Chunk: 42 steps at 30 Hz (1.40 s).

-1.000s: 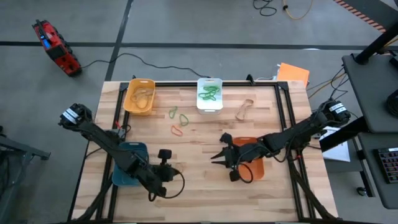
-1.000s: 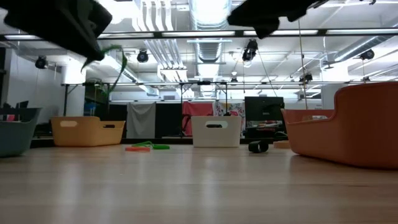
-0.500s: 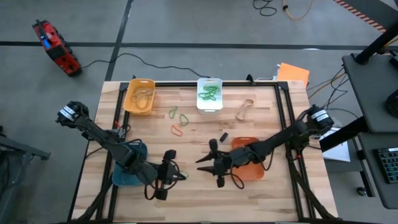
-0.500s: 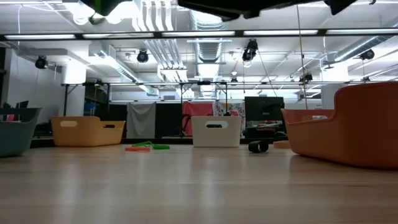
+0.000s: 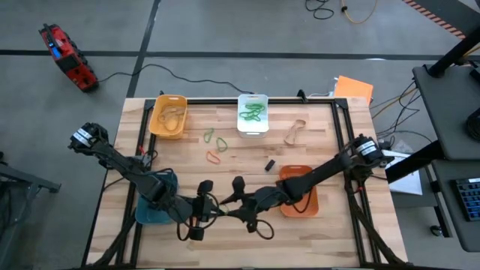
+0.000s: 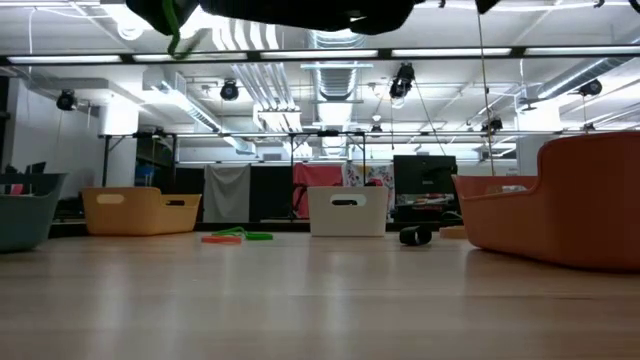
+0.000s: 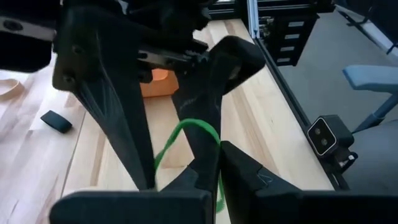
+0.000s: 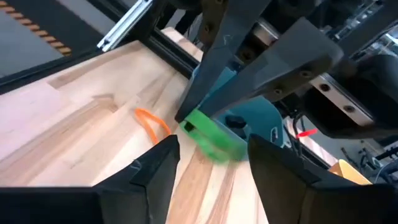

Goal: Sort rubber bands into baskets
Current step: Put the green rubber band into the white bin

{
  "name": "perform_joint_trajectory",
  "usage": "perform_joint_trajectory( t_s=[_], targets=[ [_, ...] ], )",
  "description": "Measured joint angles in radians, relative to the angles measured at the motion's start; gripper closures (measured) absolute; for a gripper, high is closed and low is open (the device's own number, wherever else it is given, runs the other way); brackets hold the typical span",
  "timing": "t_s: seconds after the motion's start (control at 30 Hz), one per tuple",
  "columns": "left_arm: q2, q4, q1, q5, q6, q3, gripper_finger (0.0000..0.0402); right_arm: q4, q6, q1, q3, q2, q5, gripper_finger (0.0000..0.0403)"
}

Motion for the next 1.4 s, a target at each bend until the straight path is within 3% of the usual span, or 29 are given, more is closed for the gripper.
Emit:
perform_joint_trajectory(
  t_s=[0.13, 0.4, 0.5, 0.67, 0.83, 1.0, 1.2, 1.4],
  targets=[
    [0.0, -0.004, 0.0, -0.001, 0.0, 0.0, 0.0401, -0.059, -0.021, 0.0, 0.049, 0.026, 0.0, 0.0254],
    [0.0, -0.06, 0.0, -0.036, -0.027, 0.0, 0.0382, -0.128, -0.023, 0.0, 0.064, 0.022, 0.006, 0.0382],
    [0.0, -0.082, -0.001, -0.07, -0.015, 0.0, 0.0353, -0.144, -0.016, -0.004, 0.064, 0.022, 0.014, 0.0389],
    [-0.012, -0.155, -0.001, -0.109, -0.013, 0.006, 0.0287, -0.185, 0.007, -0.006, 0.065, 0.021, 0.116, 0.039],
    [-0.014, -0.401, 0.0, -0.126, -0.064, 0.068, 0.0241, -0.305, 0.032, -0.021, 0.087, 0.019, 0.274, 0.039],
    [-0.016, -0.676, -0.001, -0.229, -0.199, 0.127, 0.0237, -0.449, 0.043, -0.075, 0.098, -0.009, 0.423, 0.039],
    [-0.016, -0.817, -0.001, -0.312, -0.262, 0.125, 0.0247, -0.53, 0.051, -0.233, 0.098, -0.097, 0.425, 0.039],
    [-0.016, -0.817, -0.001, -0.316, -0.268, 0.1, 0.0256, -0.559, 0.114, -0.507, 0.099, -0.159, 0.335, 0.039]
  ],
)
